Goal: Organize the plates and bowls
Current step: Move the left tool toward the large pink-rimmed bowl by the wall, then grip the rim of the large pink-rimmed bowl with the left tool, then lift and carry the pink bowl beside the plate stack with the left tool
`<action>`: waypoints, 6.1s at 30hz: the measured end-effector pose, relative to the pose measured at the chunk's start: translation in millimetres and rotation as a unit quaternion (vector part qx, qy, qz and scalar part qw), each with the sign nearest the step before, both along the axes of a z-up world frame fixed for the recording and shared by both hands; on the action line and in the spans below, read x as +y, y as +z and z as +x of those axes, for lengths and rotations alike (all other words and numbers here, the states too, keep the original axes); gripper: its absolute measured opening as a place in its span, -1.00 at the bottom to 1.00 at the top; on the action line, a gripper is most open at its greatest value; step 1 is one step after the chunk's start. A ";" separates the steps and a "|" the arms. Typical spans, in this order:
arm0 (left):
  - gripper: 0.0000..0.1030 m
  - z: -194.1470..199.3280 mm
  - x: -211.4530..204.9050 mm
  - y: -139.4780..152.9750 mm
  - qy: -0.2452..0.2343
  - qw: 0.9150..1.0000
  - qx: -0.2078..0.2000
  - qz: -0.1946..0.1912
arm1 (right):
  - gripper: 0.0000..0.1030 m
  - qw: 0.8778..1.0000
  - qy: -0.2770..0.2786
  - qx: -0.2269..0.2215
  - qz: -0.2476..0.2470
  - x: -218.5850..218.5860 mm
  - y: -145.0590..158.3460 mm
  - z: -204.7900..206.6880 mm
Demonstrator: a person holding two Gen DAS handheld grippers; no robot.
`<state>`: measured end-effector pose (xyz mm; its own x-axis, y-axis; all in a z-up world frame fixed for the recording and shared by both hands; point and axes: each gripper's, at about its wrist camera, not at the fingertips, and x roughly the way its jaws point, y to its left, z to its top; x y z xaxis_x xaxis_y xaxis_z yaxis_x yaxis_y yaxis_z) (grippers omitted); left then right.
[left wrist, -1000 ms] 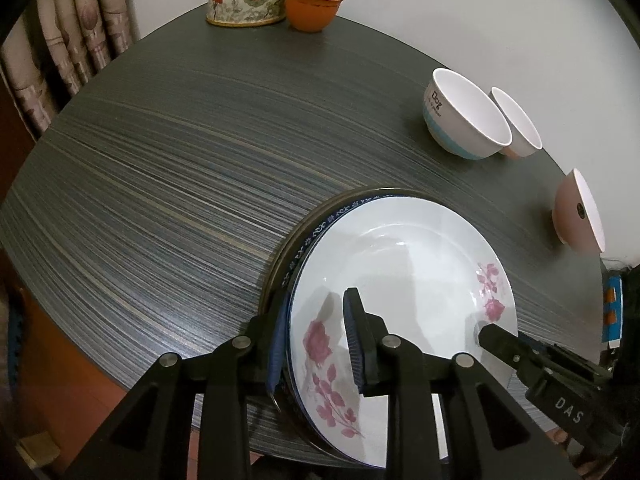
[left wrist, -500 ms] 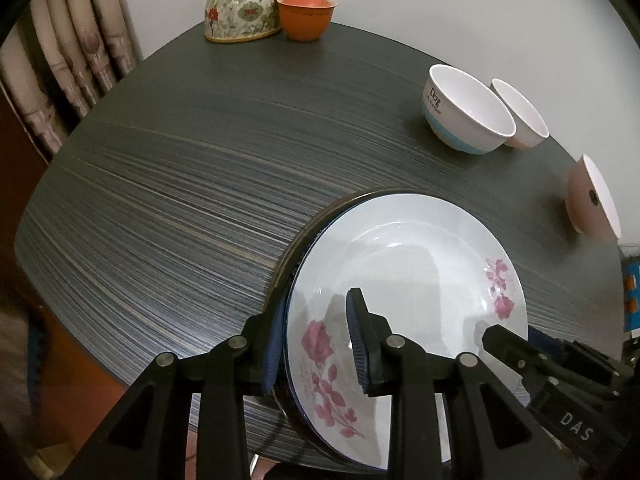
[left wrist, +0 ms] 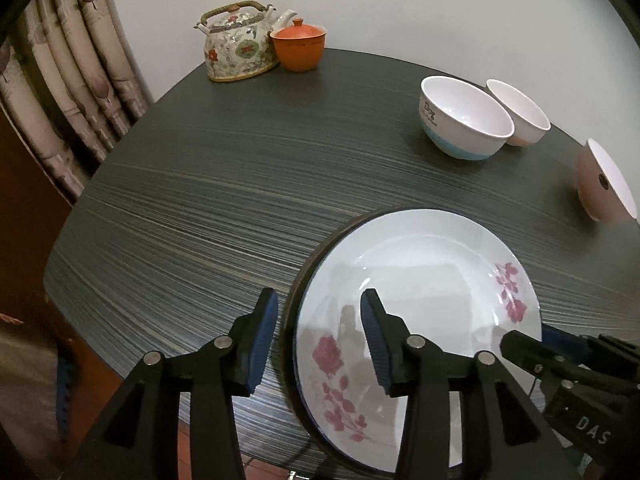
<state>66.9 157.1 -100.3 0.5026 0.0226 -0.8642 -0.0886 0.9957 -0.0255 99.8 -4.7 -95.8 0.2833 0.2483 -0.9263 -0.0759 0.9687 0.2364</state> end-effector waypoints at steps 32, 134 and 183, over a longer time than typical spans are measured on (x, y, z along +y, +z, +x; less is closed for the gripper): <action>0.07 -1.2 -5.2 4.3 0.002 0.999 -0.010 0.036 | -0.19 0.997 -0.029 -0.069 0.029 -84.2 37.0 -21.8; -0.77 129.2 -277.5 42.6 -0.152 0.972 0.078 -0.163 | -0.68 0.969 -0.236 -0.049 0.060 -331.1 47.5 71.2; -0.77 7.1 -195.6 35.6 -0.106 0.980 0.102 -0.133 | -0.68 0.984 -0.169 0.002 0.064 -264.1 35.3 -37.9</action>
